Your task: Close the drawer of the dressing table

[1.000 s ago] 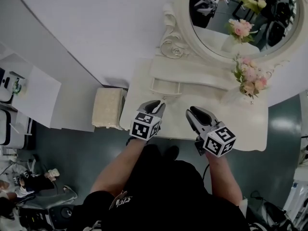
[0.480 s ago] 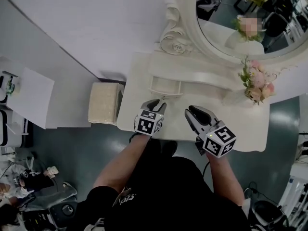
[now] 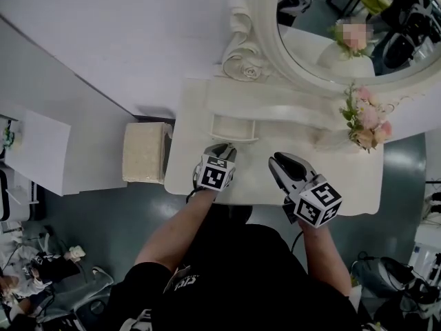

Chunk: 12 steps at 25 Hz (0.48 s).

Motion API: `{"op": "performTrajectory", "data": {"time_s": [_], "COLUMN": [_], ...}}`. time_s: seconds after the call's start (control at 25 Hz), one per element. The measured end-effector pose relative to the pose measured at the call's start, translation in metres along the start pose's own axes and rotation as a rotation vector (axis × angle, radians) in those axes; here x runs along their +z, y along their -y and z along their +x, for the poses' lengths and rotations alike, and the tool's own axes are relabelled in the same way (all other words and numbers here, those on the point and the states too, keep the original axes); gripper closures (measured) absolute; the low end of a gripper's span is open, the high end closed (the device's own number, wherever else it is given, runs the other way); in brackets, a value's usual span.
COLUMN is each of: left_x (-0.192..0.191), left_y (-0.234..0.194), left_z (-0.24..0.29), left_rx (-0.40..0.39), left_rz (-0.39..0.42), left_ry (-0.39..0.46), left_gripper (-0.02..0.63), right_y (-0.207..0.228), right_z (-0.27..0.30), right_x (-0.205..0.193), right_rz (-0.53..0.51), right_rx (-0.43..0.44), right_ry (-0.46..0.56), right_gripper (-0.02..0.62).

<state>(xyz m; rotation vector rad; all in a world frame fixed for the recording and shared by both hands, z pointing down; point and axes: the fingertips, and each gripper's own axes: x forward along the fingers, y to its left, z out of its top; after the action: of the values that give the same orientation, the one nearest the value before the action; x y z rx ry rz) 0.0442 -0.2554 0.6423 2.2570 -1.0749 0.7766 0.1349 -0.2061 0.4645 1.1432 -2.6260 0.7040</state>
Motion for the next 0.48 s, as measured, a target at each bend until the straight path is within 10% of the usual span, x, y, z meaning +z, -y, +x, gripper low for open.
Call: {"op": "performTrajectory", "data": {"time_s": [0.48], "left_x": [0.016], "left_y": [-0.004], "left_z": [-0.007], "left_rx": [-0.02], "left_rz": [-0.011], "left_ry": [0.024], "left_gripper": [0.514], "right_y": [0.012], "right_z": [0.007], "right_x": [0.005], "right_rz": [-0.025], "right_rx": [-0.032], "right_ry": [-0.008], "right_gripper": [0.532]}}
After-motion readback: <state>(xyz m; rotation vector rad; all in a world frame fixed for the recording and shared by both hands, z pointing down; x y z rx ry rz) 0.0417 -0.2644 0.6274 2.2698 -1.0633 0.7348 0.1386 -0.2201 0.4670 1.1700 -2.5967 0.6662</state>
